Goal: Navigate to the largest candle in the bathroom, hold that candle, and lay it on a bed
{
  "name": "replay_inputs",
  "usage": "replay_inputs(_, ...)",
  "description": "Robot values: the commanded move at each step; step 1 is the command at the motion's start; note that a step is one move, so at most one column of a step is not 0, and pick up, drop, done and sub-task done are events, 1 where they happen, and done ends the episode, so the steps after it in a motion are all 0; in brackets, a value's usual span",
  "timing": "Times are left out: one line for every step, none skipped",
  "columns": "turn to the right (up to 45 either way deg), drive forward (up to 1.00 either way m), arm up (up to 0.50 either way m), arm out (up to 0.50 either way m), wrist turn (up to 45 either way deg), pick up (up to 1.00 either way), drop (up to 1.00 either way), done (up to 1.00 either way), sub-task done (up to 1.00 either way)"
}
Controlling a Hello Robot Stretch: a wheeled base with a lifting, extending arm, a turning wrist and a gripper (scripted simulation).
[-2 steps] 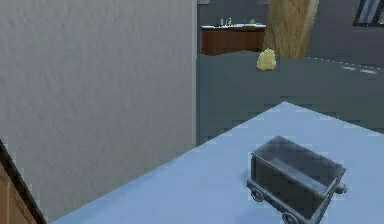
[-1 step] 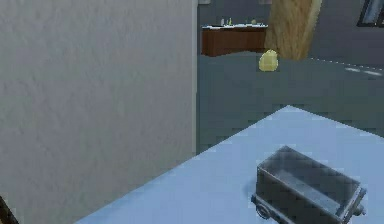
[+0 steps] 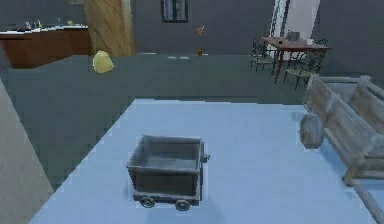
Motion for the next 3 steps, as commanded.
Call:
replay_inputs(39.0, 0.0, 0.0, 0.0, 0.0, 0.0, 0.0, 0.0, 0.0)
replay_inputs(0.0, 1.0, 0.0, 0.0, 0.0, 0.0, 0.0, 0.0, 0.0)
replay_inputs(0.0, 0.2, 0.0, 0.0, 0.0, 0.0, 0.0, 0.0, 0.0)
